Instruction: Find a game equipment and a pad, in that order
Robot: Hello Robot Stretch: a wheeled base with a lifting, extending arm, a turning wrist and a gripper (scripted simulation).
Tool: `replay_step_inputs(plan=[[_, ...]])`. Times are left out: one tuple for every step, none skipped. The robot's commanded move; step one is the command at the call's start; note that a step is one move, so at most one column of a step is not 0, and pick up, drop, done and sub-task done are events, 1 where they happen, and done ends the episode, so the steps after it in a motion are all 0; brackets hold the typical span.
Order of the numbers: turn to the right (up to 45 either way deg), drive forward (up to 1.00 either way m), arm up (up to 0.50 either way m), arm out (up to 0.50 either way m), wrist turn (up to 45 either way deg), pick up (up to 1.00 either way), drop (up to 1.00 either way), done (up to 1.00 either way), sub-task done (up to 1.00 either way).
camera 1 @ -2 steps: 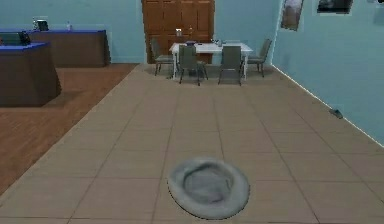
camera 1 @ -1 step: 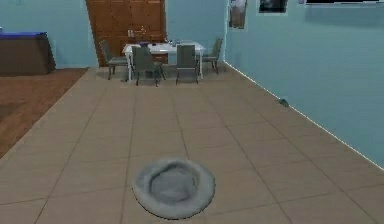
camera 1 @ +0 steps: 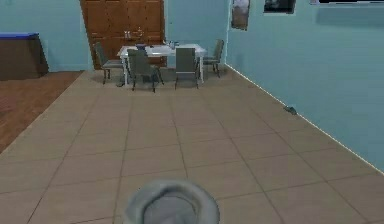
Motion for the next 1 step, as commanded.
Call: replay_step_inputs(plan=[[0.0, 0.00, 0.00, 0.00, 0.0, 0.00, 0.00, 1.00, 0.00]])
